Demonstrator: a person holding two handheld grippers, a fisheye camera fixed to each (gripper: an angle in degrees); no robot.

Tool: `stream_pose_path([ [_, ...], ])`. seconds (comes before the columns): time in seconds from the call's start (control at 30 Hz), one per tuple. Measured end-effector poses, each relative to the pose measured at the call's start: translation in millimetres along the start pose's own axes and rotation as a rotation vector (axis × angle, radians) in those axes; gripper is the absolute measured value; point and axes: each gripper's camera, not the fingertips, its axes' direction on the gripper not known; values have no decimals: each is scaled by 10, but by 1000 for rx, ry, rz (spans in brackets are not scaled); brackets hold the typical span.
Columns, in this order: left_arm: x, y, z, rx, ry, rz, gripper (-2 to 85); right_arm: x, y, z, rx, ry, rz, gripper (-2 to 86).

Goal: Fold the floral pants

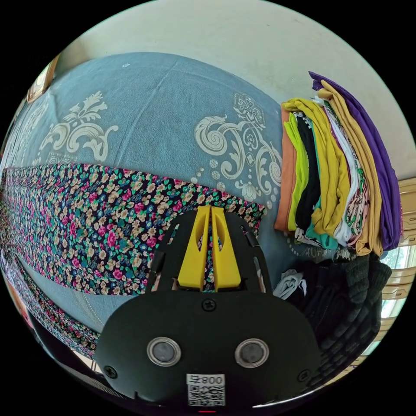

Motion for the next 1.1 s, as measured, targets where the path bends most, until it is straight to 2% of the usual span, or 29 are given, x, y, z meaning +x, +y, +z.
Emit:
stream_pose_path([
  [0.13, -7, 6, -351, 167, -110, -44, 11, -1, 86, -12, 7, -6, 10, 3],
  [0.23, -121, 22, -636, 301, -164, -151, 8, 48, 154, -13, 15, -31, 37, 3],
  [0.33, -256, -27, -600, 246, -137, -204, 8, 96, 220, -6, 20, -47, 55, 2],
  [0.37, -287, -50, -539, 180, -160, -206, 7, 104, 241, -2, 18, -44, 53, 2],
  [0.43, -294, -19, -550, 176, -235, -238, 5, 117, 263, 5, 10, -40, 51, 2],
  [0.53, -240, 81, -663, 245, -109, -225, 4, 176, 317, 21, 6, -48, 58, 2],
  [0.6, -34, 124, -652, 242, 51, -94, 4, 245, 365, 33, 11, -69, 77, 1],
  [0.63, 34, 124, -627, 223, 56, -65, 4, 306, 398, 44, 15, -91, 97, 0],
  [0.77, 390, 10, -221, 0, -122, 60, 7, 488, 498, 86, 15, -139, 134, -3],
  [0.83, 446, -6, -252, 43, -142, 38, 11, 550, 527, 77, 0, -138, 131, -4],
  [0.9, 595, -27, -389, 113, 0, 84, 23, 640, 594, 3, 32, -141, 134, -3],
  [0.97, 781, -41, -444, 140, 48, 151, 40, 798, 713, -119, 105, -199, 152, -2],
  [1.1, 1280, -205, -270, 70, 115, 320, 70, 974, 779, -95, 132, -218, 177, 4],
])
